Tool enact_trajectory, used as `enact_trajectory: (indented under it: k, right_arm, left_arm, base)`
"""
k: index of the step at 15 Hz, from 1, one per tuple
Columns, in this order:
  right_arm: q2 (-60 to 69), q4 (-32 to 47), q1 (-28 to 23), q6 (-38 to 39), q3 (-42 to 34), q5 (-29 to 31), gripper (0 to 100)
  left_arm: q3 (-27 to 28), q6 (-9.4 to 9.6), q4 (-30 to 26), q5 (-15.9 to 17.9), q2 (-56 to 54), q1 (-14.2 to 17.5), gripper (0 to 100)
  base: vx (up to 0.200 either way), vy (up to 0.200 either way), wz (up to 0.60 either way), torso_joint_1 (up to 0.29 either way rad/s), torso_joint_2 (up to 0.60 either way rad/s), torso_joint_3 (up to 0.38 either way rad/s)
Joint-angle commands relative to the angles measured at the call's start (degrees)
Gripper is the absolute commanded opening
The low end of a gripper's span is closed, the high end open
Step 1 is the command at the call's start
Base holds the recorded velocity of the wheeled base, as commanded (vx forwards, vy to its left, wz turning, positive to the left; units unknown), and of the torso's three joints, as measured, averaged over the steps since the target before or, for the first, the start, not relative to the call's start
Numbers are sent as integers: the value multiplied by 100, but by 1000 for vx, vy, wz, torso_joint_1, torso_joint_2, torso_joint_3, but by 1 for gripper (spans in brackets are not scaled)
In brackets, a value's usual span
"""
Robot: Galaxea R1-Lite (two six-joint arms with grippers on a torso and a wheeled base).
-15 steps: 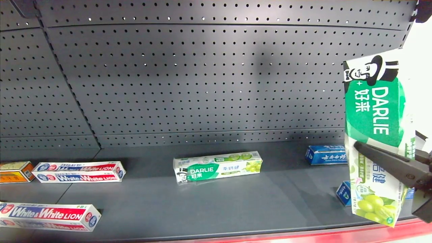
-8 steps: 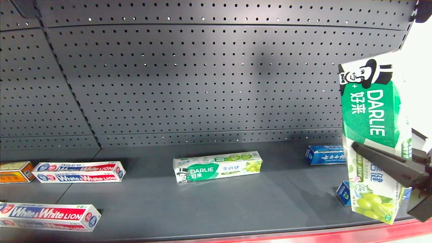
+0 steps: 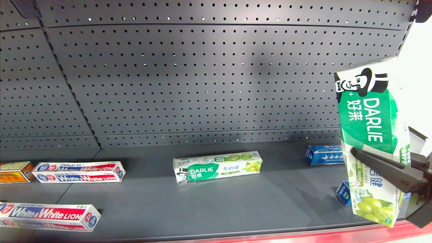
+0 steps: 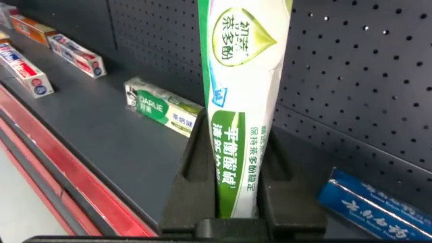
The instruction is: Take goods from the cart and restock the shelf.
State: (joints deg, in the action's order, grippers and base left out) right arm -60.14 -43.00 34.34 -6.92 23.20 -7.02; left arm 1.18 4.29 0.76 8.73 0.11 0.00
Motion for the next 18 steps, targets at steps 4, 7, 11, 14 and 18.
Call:
enact_trajectory:
  k: [4, 7, 11, 14, 18]
  right_arm:
    - [-33, 2, 169, -19, -26, -19, 0]
    - [-68, 2, 222, -213, -70, -45, 0]
    - [-60, -7, 328, -230, -96, -36, 0]
    - [-77, 2, 407, -310, -114, -36, 0]
    - [-95, 134, 407, -310, 18, -45, 0]
  left_arm:
    - [1508, -104, -146, 419, 1290, -633, 100]
    - [1745, -121, -172, 463, 2072, -1450, 100]
    - [2852, 142, -357, 437, 3487, -2109, 100]
    - [3415, 713, -831, 472, 4384, -2285, 100]
    - [4197, 1522, -1245, 1386, 5755, -2496, 100]
  base:
    - [0, 0, 0, 0, 0, 0]
    - [0, 0, 0, 0, 0, 0]
    - [0, 0, 0, 0, 0, 0]
    - [0, 0, 0, 0, 0, 0]
    - [0, 0, 0, 0, 0, 0]
